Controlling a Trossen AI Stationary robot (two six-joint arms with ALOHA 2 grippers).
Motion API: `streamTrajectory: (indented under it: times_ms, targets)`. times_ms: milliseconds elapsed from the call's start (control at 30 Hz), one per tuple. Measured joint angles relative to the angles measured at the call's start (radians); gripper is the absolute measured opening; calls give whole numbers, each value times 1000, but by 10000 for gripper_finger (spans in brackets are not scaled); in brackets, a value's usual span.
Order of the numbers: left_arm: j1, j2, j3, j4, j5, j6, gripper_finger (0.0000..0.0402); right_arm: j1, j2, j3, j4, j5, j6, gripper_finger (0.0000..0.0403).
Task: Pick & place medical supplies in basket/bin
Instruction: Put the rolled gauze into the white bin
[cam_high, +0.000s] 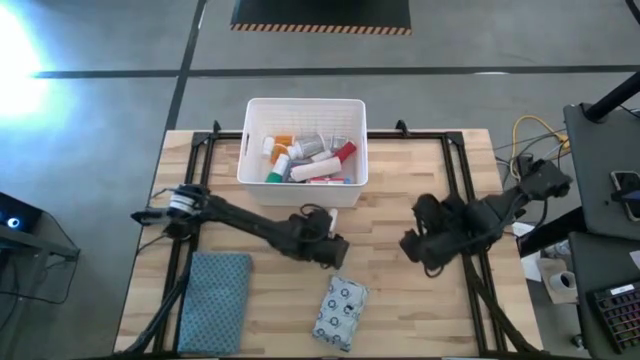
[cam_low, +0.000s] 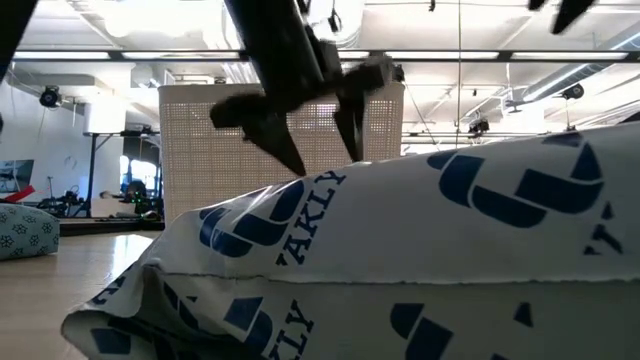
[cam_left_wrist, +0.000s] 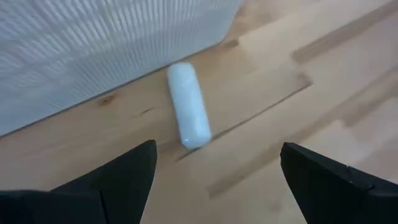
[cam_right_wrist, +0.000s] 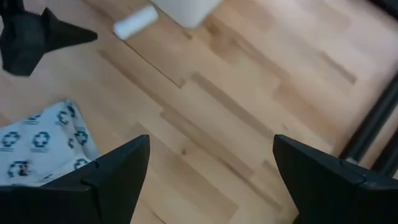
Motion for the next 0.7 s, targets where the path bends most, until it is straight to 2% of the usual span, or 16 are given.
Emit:
streamTrajectory:
  times_ms: [233, 333, 467, 567, 700]
  targets:
    - [98, 100, 0, 56, 85, 54, 320, 83, -9, -116, 7, -11, 200, 329]
    - [137, 121, 0, 78, 145, 56, 320, 88, -9, -138, 12, -19, 220, 329]
    - [159, 136, 0, 92, 148, 93, 316, 88, -11, -155, 11, -29, 220, 329]
    - [170, 138, 0, 102, 165, 131, 296, 88, -11, -158, 11, -29, 211, 329]
    - [177, 145, -6, 110, 166, 138, 243, 81, -11, -158, 7, -25, 177, 329]
